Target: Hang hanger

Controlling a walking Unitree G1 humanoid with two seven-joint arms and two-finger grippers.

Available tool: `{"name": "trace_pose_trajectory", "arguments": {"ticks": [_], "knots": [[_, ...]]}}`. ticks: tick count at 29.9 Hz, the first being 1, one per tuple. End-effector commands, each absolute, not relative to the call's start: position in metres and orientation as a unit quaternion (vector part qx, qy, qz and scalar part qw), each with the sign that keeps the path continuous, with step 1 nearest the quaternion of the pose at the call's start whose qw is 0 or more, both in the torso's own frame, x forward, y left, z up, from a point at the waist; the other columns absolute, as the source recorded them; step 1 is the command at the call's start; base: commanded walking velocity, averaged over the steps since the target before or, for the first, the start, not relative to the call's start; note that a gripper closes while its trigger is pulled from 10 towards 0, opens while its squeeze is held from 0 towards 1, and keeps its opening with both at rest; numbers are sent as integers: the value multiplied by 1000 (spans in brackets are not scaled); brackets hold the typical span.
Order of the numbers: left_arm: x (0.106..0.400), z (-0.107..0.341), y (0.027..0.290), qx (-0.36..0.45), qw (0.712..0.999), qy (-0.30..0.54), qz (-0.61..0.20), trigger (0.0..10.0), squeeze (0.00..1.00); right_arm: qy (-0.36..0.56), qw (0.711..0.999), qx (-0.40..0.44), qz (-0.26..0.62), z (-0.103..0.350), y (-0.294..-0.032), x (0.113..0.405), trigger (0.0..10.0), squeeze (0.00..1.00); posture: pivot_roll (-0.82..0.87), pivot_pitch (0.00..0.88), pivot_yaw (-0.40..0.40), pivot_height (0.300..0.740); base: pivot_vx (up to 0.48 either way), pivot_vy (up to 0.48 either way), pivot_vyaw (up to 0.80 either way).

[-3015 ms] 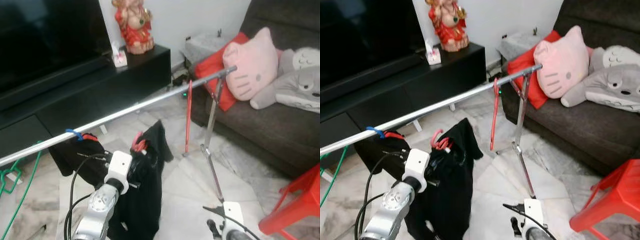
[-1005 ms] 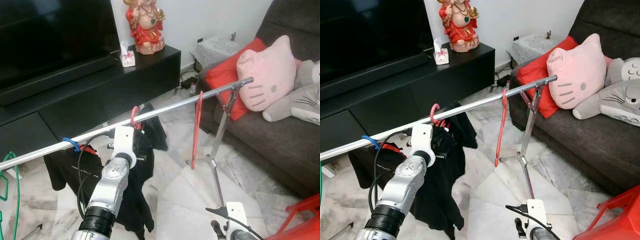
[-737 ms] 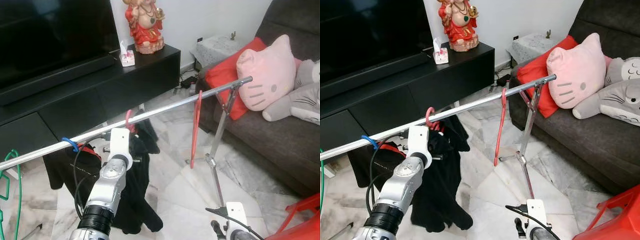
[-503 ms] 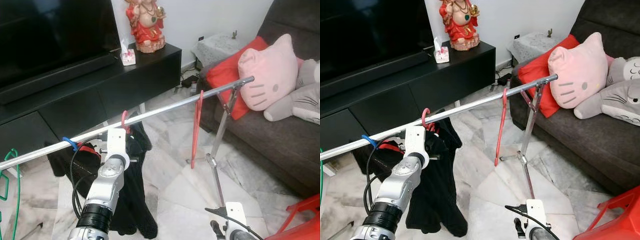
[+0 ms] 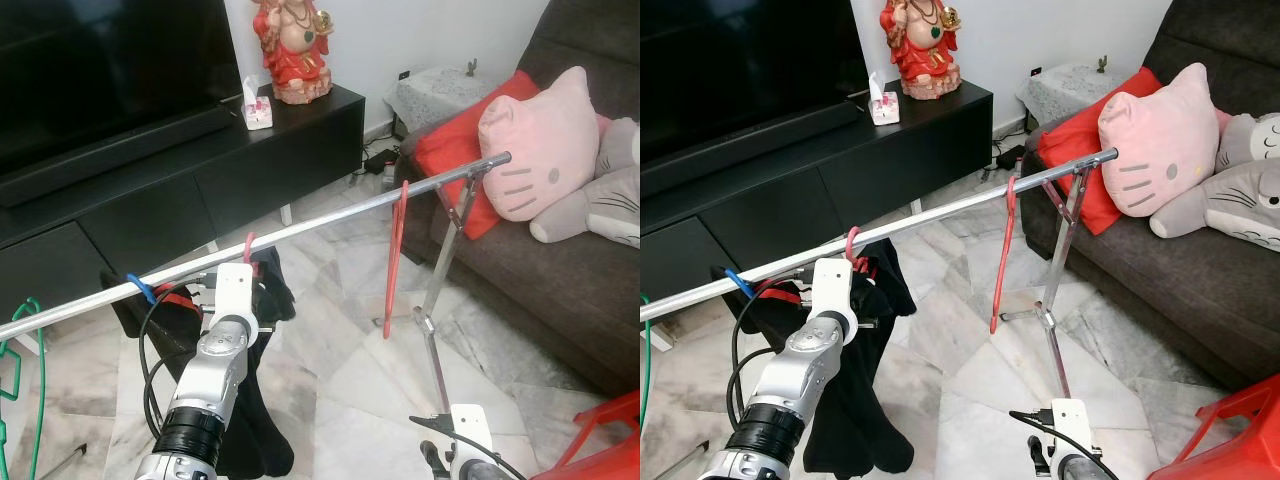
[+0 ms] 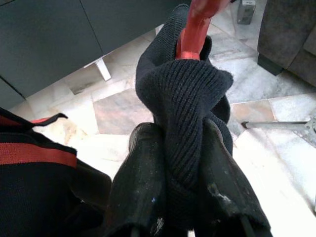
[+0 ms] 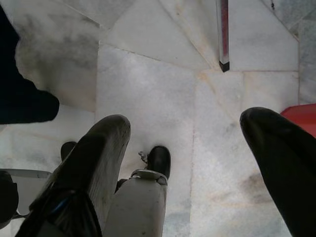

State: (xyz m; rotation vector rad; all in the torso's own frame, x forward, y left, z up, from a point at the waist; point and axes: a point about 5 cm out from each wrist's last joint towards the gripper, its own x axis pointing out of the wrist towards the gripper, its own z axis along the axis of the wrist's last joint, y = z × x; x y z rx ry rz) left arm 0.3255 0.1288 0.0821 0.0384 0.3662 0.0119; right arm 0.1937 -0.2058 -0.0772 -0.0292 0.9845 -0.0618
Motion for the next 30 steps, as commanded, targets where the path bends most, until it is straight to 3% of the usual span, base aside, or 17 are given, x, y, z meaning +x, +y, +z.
{"name": "trace_pose_trajectory", "arguments": {"ticks": [1, 7, 8, 9, 10, 11, 14, 30], "knots": [[326, 82, 129, 29, 982, 188, 1, 10000, 0, 473, 881, -16, -22, -77, -202, 195, 10000, 0, -156, 0, 93, 732, 0, 0, 0], [327, 85, 128, 27, 984, 176, -12, 10000, 0, 472, 881, -15, -21, -77, -201, 195, 10000, 0, -148, 0, 94, 732, 0, 0, 0], [326, 86, 128, 24, 984, 174, -13, 10000, 439, 472, 881, -16, -20, -77, -200, 195, 10000, 0, -148, 0, 94, 732, 0, 0, 0], [326, 86, 128, 24, 984, 174, -13, 10000, 439, 472, 881, -16, -20, -77, -200, 195, 10000, 0, -148, 0, 94, 732, 0, 0, 0], [326, 86, 128, 23, 985, 173, -15, 10000, 529, 472, 881, -16, -20, -77, -200, 195, 10000, 0, -148, 0, 94, 732, 0, 0, 0], [326, 87, 127, 23, 985, 172, -18, 10000, 784, 472, 881, -16, -20, -77, -201, 195, 10000, 0, -146, 0, 93, 732, 0, 0, 0], [326, 88, 124, 24, 985, 166, -30, 10000, 984, 472, 881, -16, -20, -77, -201, 196, 10000, 0, -145, 0, 92, 732, 0, 0, 0], [326, 95, 121, 23, 988, 148, -44, 10000, 1000, 471, 882, -18, -19, -76, -202, 196, 10000, 0, -139, 0, 76, 732, 0, 0, 0]]}}
